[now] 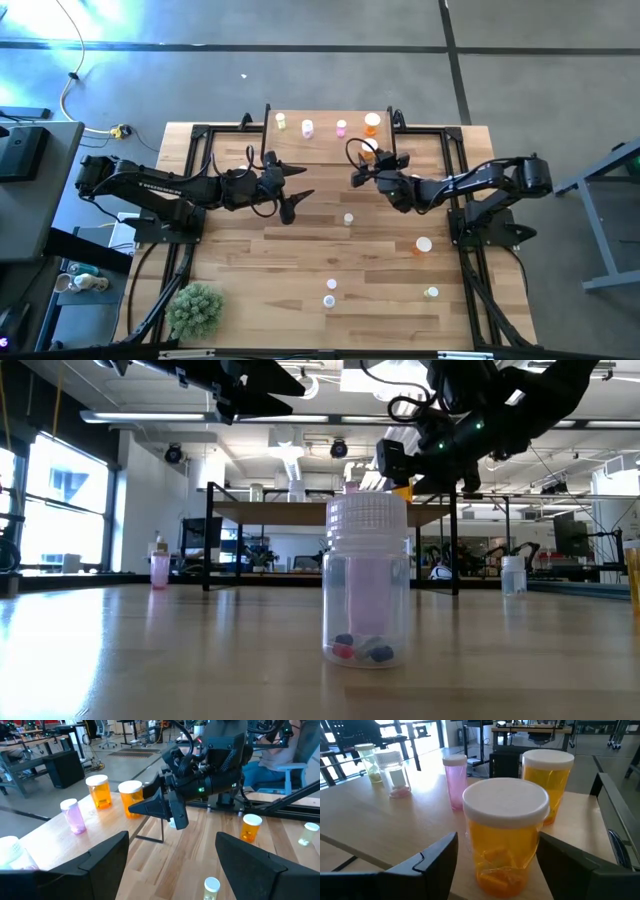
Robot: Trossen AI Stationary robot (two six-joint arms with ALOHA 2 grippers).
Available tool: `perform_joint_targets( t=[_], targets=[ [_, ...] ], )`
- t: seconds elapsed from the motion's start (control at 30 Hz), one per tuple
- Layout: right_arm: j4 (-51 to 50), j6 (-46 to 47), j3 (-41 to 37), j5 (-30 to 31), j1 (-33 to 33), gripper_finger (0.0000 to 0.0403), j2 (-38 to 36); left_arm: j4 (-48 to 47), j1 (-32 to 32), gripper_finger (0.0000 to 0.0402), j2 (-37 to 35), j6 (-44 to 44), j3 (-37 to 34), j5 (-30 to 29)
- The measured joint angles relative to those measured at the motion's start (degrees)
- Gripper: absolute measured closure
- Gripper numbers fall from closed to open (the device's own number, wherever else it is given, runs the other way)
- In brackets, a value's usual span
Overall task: Pick and place medicine bottles onto shelf by color
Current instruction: Put the left orange pill bottle aligned with the other orange pill bottle on the shelf
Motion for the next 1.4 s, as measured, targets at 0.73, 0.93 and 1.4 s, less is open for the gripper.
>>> perform_joint_targets(
  t=[0.73, 0.93, 1.4],
  targets=[
    [0.0, -0.39, 0.02, -0.79, -0.02, 0.0114, -0.24, 0.07, 0.0, 0.0112, 0.0, -0.02, 0.0, 0.0],
    [0.25, -2.54, 0.52, 0.02, -0.02, 0.0107, -0.95, 0.04, 0.0, 0.0112, 0.0, -0.02, 0.0, 0.0],
    [-1.9, -8.78, 3.54, 0.07, 0.09, 0.0107, -4.93, -0.42, -0.09, 0.0112, 0.0, -0.02, -0.02, 0.02]
  ],
)
